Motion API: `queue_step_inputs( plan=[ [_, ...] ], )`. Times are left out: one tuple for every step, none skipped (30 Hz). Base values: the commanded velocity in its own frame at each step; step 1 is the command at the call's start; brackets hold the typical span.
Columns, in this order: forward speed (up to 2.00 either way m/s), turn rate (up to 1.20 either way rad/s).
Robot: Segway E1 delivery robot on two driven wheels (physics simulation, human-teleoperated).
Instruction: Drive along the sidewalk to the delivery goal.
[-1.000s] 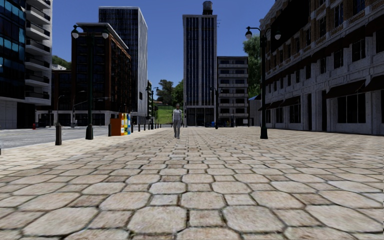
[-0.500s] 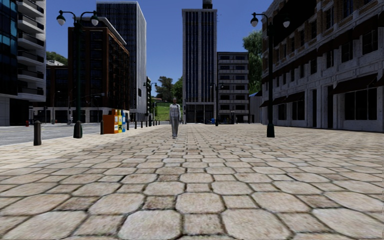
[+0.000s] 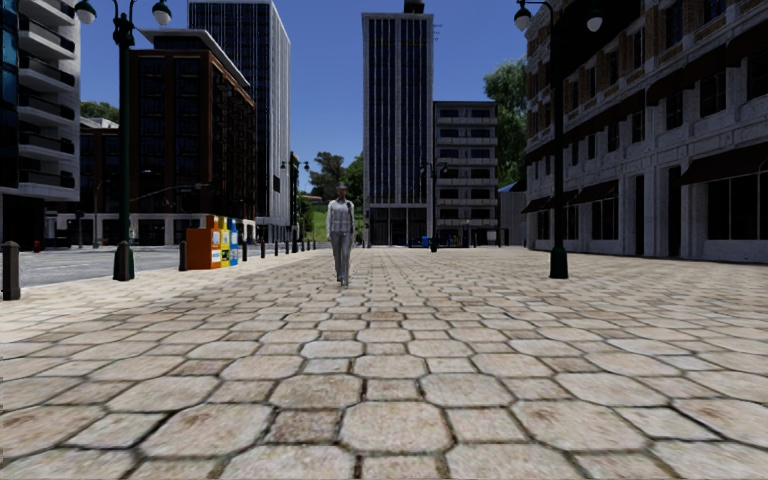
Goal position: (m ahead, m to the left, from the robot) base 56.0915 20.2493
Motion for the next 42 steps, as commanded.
queue_step_inputs(
  plan=[
    [2.0, 0.0],
    [2.0, 0.0],
    [2.0, 0.0],
    [2.0, 0.0],
    [2.0, 0.0],
    [2.0, 0.0],
    [2.0, -0.12],
    [2.0, -0.24],
    [2.0, -0.29],
    [2.0, -0.31],
    [2.0, -0.35],
    [2.0, -0.35],
    [2.0, -0.37],
    [2.0, -0.38],
    [2.0, -0.39],
    [2.0, -0.39],
    [2.0, -0.39],
    [2.0, -0.39],
    [2.0, -0.39],
    [2.0, -0.39],
    [2.0, -0.39],
    [2.0, -0.39],
    [2.0, -0.39],
    [2.0, -0.39],
    [2.0, -0.39],
    [2.0, -0.39],
    [2.0, -0.39],
    [2.0, -0.39],
    [2.0, -0.39],
    [2.0, -0.39],
    [2.0, -0.38],
    [2.0, -0.38],
    [2.0, -0.38],
    [2.0, -0.34],
    [2.0, -0.14],
    [2.0, -0.14],
    [2.0, 0.0],
    [2.0, 0.0],
    [2.0, 0.0],
    [2.0, 0.0],
    [2.0, 0.0],
    [2.0, 0.0]
  ],
)
